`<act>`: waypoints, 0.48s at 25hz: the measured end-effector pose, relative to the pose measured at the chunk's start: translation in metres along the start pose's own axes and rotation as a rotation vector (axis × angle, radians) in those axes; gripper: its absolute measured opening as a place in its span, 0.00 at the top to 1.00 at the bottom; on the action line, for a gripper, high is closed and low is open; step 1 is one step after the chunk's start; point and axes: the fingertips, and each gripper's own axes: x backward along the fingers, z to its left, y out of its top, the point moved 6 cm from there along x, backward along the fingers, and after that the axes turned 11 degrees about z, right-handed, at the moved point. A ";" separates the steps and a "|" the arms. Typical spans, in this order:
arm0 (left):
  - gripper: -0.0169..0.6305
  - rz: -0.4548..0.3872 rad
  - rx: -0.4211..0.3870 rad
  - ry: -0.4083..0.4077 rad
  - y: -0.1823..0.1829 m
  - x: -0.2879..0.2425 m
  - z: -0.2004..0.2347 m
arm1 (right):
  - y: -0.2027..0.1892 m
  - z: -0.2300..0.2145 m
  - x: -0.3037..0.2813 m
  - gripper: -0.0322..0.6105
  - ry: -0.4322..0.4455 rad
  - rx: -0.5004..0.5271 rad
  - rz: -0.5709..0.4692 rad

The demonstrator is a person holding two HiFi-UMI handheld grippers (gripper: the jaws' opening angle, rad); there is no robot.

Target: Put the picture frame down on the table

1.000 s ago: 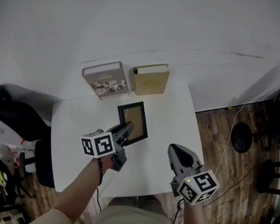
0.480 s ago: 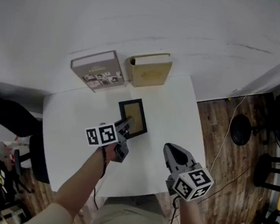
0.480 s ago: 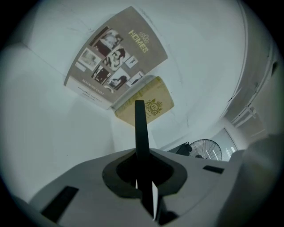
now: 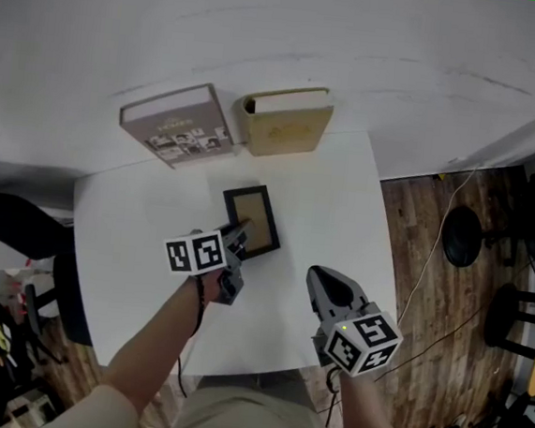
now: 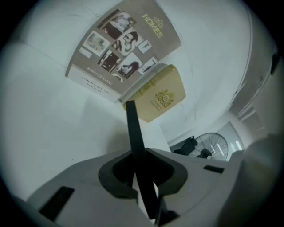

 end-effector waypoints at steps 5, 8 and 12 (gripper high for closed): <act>0.80 0.070 -0.193 0.153 0.000 -0.006 0.006 | 0.001 0.001 -0.008 0.91 0.005 0.002 0.013; 0.67 0.119 -0.293 0.265 -0.002 -0.008 0.010 | -0.002 0.004 -0.013 0.91 0.009 0.020 0.040; 0.58 0.157 -0.364 0.362 -0.003 -0.011 0.015 | -0.008 0.009 -0.020 0.91 0.023 0.039 0.065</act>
